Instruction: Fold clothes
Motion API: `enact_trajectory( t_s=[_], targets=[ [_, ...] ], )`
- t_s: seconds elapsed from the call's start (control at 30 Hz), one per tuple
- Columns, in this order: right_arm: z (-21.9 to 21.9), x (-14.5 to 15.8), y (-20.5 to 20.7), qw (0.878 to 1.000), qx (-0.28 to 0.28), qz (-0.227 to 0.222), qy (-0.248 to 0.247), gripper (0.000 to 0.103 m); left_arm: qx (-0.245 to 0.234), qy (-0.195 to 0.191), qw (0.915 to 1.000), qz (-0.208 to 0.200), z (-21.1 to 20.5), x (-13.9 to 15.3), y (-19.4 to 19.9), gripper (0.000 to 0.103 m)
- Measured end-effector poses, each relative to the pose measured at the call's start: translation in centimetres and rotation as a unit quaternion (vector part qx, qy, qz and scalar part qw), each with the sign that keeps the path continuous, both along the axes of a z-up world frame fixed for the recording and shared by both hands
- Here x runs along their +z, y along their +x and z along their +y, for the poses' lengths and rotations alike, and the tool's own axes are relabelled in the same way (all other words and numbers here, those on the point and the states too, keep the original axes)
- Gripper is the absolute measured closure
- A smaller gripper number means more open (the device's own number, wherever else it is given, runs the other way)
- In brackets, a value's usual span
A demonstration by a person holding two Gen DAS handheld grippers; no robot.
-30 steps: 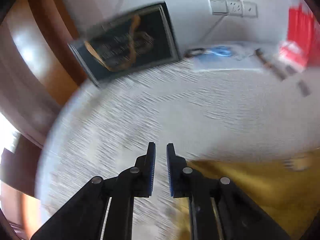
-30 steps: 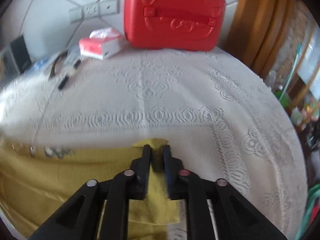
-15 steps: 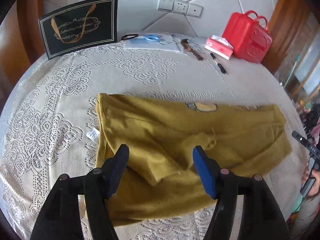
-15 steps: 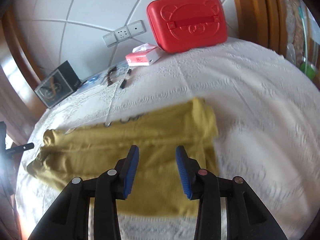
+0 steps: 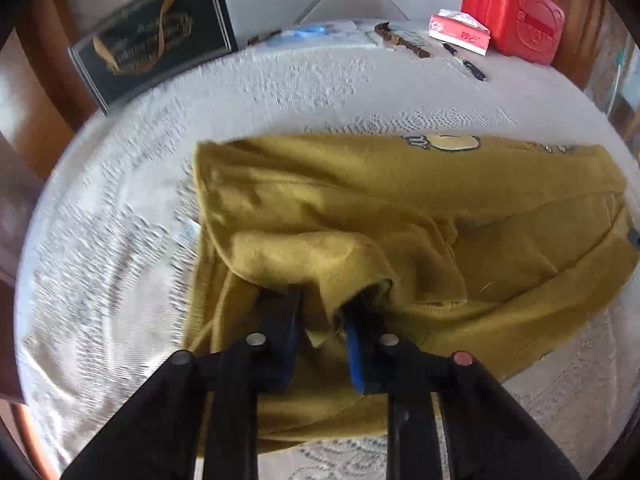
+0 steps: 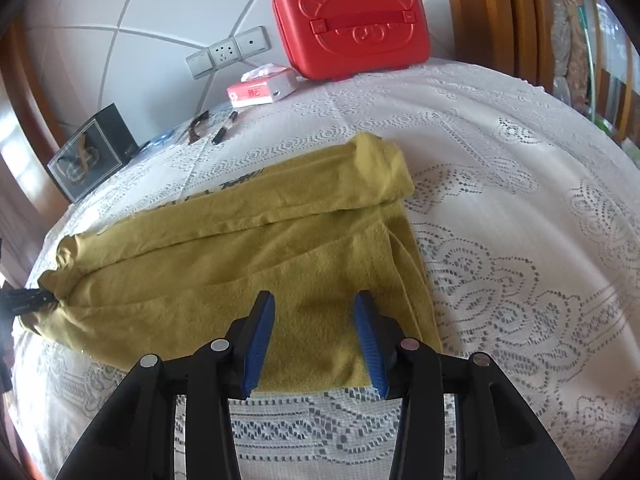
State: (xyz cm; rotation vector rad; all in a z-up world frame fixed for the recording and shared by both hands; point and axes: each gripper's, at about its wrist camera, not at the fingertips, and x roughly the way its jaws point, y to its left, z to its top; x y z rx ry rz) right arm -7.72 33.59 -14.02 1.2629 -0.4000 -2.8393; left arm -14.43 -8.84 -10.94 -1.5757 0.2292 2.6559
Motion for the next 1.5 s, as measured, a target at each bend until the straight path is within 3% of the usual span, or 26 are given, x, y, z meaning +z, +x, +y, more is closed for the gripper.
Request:
enact_trajectory(
  t_s=[0.07, 0.13, 0.2, 0.27, 0.33, 0.4, 0.47, 0.63, 0.73, 0.8, 0.9, 1.17, 1.23, 1.27, 1.4, 1.5],
  targets=[
    [0.4, -0.1, 0.1, 1.0, 0.0, 0.003, -0.014, 0.061, -0.009, -0.063, 0.9975, 0.03, 0.6, 1.4, 1.4, 0.083],
    [0.9, -0.1, 0.1, 0.999, -0.001, 0.007, -0.034, 0.061, -0.027, -0.102, 0.9937, 0.039, 0.8, 2.2, 2.8, 0.083],
    [1.1, -0.2, 0.2, 0.999, -0.002, 0.009, -0.045, 0.061, -0.042, -0.104, 0.9935, 0.017, 0.3, 2.4, 3.5, 0.083],
    [0.8, 0.0, 0.0, 0.999, -0.002, 0.007, -0.036, 0.061, -0.033, -0.087, 0.9955, 0.019, -0.7, 2.8, 3.7, 0.081],
    [0.2, 0.1, -0.2, 1.0, 0.001, 0.003, -0.018, 0.059, -0.013, -0.038, 0.9986, 0.035, -2.0, 3.5, 3.5, 0.065],
    [-0.2, 0.1, -0.2, 1.0, 0.006, 0.002, -0.012, 0.054, 0.021, 0.011, 0.9978, 0.062, -3.2, 4.0, 3.0, 0.016],
    [-0.3, 0.1, -0.3, 1.0, 0.008, 0.001, -0.005, 0.053, 0.043, 0.042, 0.9943, 0.088, -3.7, 3.9, 2.5, 0.007],
    [0.3, 0.5, 0.3, 1.0, -0.002, -0.012, -0.01, 0.052, 0.05, 0.045, 0.9957, 0.064, -3.4, 0.7, 1.5, 0.007],
    [1.2, 2.7, 2.4, 1.0, -0.025, 0.003, -0.012, 0.052, 0.051, 0.053, 0.9971, 0.018, -3.8, -2.7, 0.6, 0.005],
    [2.1, 3.9, 3.2, 0.999, -0.043, -0.007, -0.016, 0.052, 0.057, 0.073, 0.9949, 0.04, -4.5, -3.1, 0.7, 0.0],
    [3.4, 4.2, 3.1, 0.997, -0.066, -0.042, -0.031, 0.051, 0.051, 0.07, 0.9949, 0.051, -4.3, -3.2, 0.9, 0.0],
    [3.4, 0.8, 0.7, 0.986, -0.116, -0.111, -0.036, 0.051, 0.068, 0.095, 0.9904, 0.075, -6.8, -2.5, 1.9, 0.0],
    [2.0, 0.7, 0.1, 0.99, -0.093, -0.106, 0.005, 0.082, 0.074, 0.1, 0.9891, 0.079, -7.4, -2.3, 1.9, 0.0],
    [1.4, 0.7, -0.3, 0.99, -0.093, -0.107, 0.02, 0.086, 0.075, 0.111, 0.9878, 0.08, -7.8, -2.1, 1.9, 0.0],
    [-2.5, 4.4, -1.9, 0.998, -0.036, -0.046, 0.0, 0.088, 0.078, 0.148, 0.981, 0.098, -8.5, -1.1, 2.6, 0.0],
    [-9.3, 8.3, -3.1, 0.998, 0.065, 0.007, -0.015, 0.088, 0.076, 0.161, 0.978, 0.109, -8.7, -0.7, 2.9, 0.0]
  ],
)
